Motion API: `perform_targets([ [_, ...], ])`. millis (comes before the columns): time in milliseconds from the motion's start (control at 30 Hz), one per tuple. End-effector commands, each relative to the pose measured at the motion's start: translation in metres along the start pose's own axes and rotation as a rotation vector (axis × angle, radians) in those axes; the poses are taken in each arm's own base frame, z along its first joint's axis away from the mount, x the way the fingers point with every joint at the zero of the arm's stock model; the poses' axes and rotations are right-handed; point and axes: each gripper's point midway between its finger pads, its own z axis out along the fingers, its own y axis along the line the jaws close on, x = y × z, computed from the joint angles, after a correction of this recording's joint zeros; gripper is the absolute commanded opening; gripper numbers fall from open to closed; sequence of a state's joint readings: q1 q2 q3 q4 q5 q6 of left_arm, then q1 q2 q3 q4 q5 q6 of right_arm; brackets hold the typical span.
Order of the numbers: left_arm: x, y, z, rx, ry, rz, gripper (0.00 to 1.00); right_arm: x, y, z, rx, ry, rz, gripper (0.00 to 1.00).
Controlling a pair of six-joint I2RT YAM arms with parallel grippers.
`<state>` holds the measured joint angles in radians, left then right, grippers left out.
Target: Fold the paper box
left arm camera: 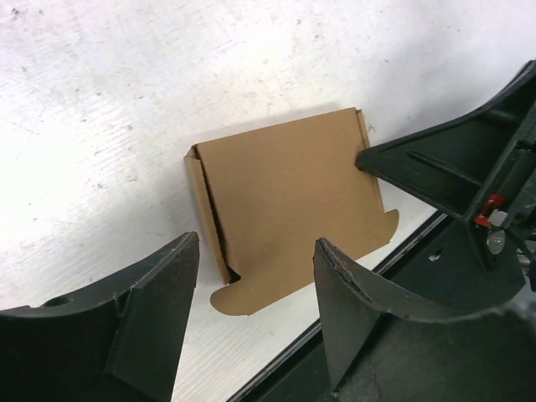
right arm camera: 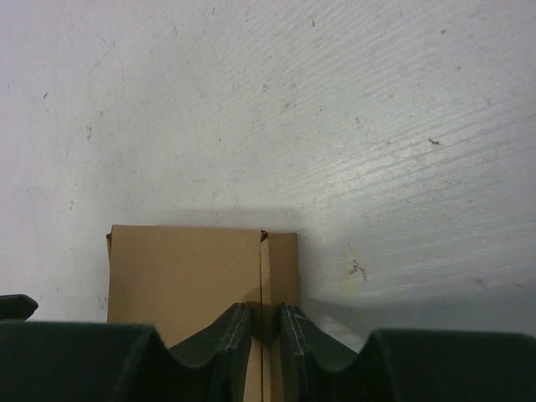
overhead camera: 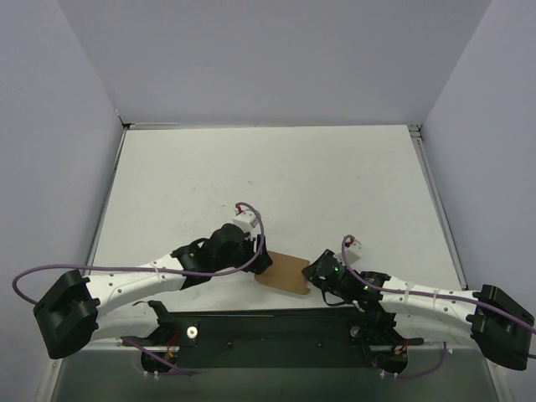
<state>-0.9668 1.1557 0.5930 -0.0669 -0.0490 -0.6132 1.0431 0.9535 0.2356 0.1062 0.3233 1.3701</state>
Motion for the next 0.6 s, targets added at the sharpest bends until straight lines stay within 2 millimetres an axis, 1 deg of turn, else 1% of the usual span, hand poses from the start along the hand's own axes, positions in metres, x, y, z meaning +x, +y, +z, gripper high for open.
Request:
perform_targets([
  [0,0.008,0.013,0.004,-0.011,0.009,-0.007,0.67,0.013,-0.037,0.000,0.123,0.047,-0.076,0.21],
  [67,0.007,0.010,0.011,0.029,-0.011,-0.025,0.67,0.013,-0.036,0.000,0.123,0.049,-0.076,0.21],
  [100,0.002,0.003,0.013,0.074,-0.032,-0.038,0.67,0.013,-0.036,0.000,0.123,0.047,-0.076,0.21],
  [133,0.009,0.007,0.017,0.072,-0.023,-0.045,0.67,0.013,-0.036,0.000,0.123,0.047,-0.075,0.21],
  [200,0.004,0.007,0.020,0.087,-0.047,-0.056,0.67,0.013,-0.036,0.000,0.124,0.048,-0.077,0.21],
  [233,0.005,0.009,0.024,0.079,-0.048,-0.058,0.67,0.014,-0.036,0.000,0.125,0.050,-0.077,0.22],
  [300,0.008,0.016,0.028,0.071,-0.052,-0.054,0.63,0.013,-0.035,0.000,0.123,0.049,-0.079,0.22],
  [367,0.017,0.024,0.034,0.049,-0.025,-0.046,0.56,0.013,-0.033,-0.001,0.119,0.046,-0.080,0.22],
  [400,0.020,0.026,0.037,0.047,-0.020,-0.036,0.53,0.013,-0.033,-0.001,0.117,0.046,-0.081,0.24],
  [433,0.027,0.027,0.040,0.050,0.005,-0.026,0.49,0.013,-0.038,-0.002,0.139,0.049,-0.093,0.25],
  [467,0.031,0.029,0.042,0.050,0.017,-0.011,0.46,0.013,-0.038,-0.003,0.137,0.048,-0.099,0.27],
  [500,0.036,0.033,0.044,0.042,0.032,-0.004,0.42,0.011,-0.036,-0.003,0.135,0.039,-0.104,0.33],
  [533,0.044,0.036,0.046,0.031,0.058,0.002,0.40,0.010,-0.036,-0.004,0.137,0.036,-0.111,0.38],
  [567,0.047,0.039,0.048,0.026,0.069,0.017,0.38,0.009,-0.033,-0.006,0.129,0.032,-0.117,0.45],
])
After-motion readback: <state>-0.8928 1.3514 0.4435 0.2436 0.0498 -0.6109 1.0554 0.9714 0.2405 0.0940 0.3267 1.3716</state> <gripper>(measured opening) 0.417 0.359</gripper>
